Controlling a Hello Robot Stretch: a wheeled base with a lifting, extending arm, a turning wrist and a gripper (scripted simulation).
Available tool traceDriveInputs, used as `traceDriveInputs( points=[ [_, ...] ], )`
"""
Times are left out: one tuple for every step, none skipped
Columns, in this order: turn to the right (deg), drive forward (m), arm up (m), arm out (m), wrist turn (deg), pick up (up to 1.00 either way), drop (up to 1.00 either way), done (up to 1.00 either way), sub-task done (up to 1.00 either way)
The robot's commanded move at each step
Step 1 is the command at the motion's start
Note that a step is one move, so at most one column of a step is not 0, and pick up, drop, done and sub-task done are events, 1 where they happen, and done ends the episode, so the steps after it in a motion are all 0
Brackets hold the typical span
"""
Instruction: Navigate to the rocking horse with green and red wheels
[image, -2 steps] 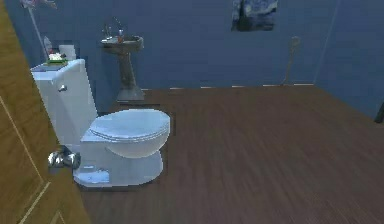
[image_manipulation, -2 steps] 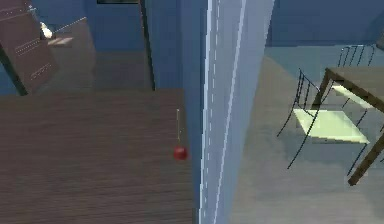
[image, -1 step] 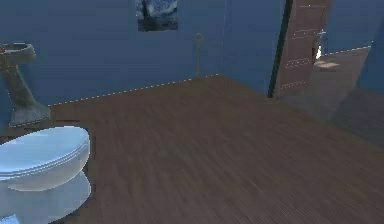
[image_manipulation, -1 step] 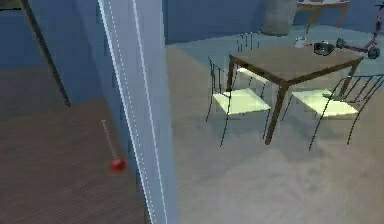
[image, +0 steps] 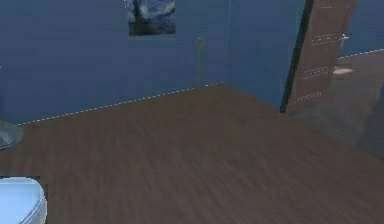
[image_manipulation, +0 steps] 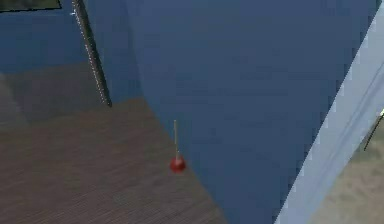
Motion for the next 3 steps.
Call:
traceDriveInputs(
  points=[
    [42.0,0.00,0.00,0.00,0.0,0.00,0.00,0.00,0.00],
    [0.0,1.00,0.00,0.00,0.0,0.00,0.00,0.00,0.00],
    [0.0,1.00,0.00,0.00,0.0,0.00,0.00,0.00,0.00]
  ],
)
